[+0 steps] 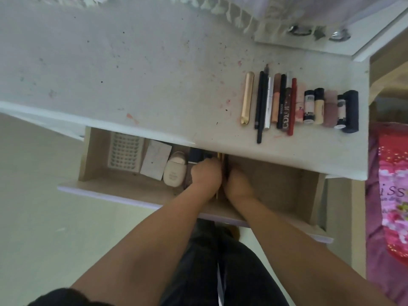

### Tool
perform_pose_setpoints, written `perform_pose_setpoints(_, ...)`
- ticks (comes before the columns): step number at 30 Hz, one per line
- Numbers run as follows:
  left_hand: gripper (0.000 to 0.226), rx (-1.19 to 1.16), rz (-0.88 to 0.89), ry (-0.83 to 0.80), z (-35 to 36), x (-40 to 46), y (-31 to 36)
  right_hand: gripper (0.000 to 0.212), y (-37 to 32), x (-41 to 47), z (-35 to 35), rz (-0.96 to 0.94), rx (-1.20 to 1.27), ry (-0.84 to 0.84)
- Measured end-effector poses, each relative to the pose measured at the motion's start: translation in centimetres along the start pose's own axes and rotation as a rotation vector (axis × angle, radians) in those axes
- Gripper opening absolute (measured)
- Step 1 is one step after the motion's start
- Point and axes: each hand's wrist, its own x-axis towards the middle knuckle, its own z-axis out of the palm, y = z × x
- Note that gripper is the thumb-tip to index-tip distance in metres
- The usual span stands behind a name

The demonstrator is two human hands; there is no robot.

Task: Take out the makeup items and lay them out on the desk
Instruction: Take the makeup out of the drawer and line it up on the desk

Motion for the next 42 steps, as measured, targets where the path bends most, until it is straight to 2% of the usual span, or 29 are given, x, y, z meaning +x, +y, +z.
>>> perform_pose_setpoints(4, 0.021, -0.313, -0.084, -0.055, 0.0, -0.3, -1.0, 0.022, -0.5, -0.1, -0.7, 0.046, -0.039, -0.003)
perform_pose_setpoints(8, 0.023, -0.627, -0.082, -0.316, -1.6, -1.2, -2.1, 0.025, -0.5, -1.4, -3.7, 0.000, -0.029, -0.058)
perform_pose_setpoints(11, 0.016, -0.632, -0.014, -0.528, -4.5, -2.9, -3.8, 0.014, -0.4, -3.6, -7.4, -0.054, -0.023, -0.191)
perform_pose_setpoints(14, 0.015, -0.517, 0.143, -0.652, -8.9, -5.1, -6.1, 0.014, -1.2, -6.2, -12.0, -0.164, -0.164, -0.388)
perform_pose_setpoints(16, 0.015, -0.522, 0.189, -0.715, -12.2, -6.1, -7.6, 0.013, -2.7, -7.2, -15.1, -0.232, -0.112, -0.413)
perform_pose_setpoints(17, 0.014, -0.599, 0.184, -0.740, -14.0, -6.4, -8.2, 0.010, -3.8, -7.2, -16.5, -0.256, -0.043, -0.370)
perform_pose_setpoints(18, 0.014, -0.696, 0.169, -0.735, -15.6, -6.3, -8.7, 0.008, -5.1, -6.8, -17.5, -0.280, 0.026, -0.300)
perform_pose_setpoints(20, 0.014, -0.815, 0.122, -0.599, -18.3, -4.7, -8.7, 0.004, -8.0, -5.0, -18.6, -0.316, 0.131, -0.137)
perform_pose_setpoints(23, 0.014, -0.725, 0.069, -0.273, -20.1, -0.5, -6.4, 0.012, -12.5, -1.2, -17.9, -0.317, 0.146, 0.059)
perform_pose_setpoints(26, 0.014, -0.604, 0.067, -0.097, -19.6, 3.7, -3.2, 0.015, -14.7, 2.1, -16.5, -0.271, 0.012, 0.177)
perform_pose_setpoints(30, 0.018, -0.463, 0.103, -0.042, -18.1, 6.8, 0.1, 0.030, -13.7, 4.5, -16.3, -0.157, -0.206, 0.322)
perform_pose_setpoints(36, 0.027, -0.208, 0.165, 0.044, -16.4, 7.3, 2.6, 0.025, -11.5, 4.5, -17.3, -0.221, -0.407, 0.342)
perform_pose_setpoints(38, 0.030, -0.234, 0.175, 0.037, -16.4, 6.5, 2.1, 0.018, -11.2, 3.4, -18.1, -0.270, -0.331, 0.319)
perform_pose_setpoints(40, 0.028, -0.280, 0.207, 0.066, -15.8, 4.7, 0.9, 0.009, -10.4, 1.1, -18.3, -0.401, -0.194, 0.331)
perform_pose_setpoints(42, 0.025, -0.415, 0.261, 0.114, -13.9, 1.3, -0.7, 0.006, -8.8, -2.4, -17.2, -0.522, -0.067, 0.274)
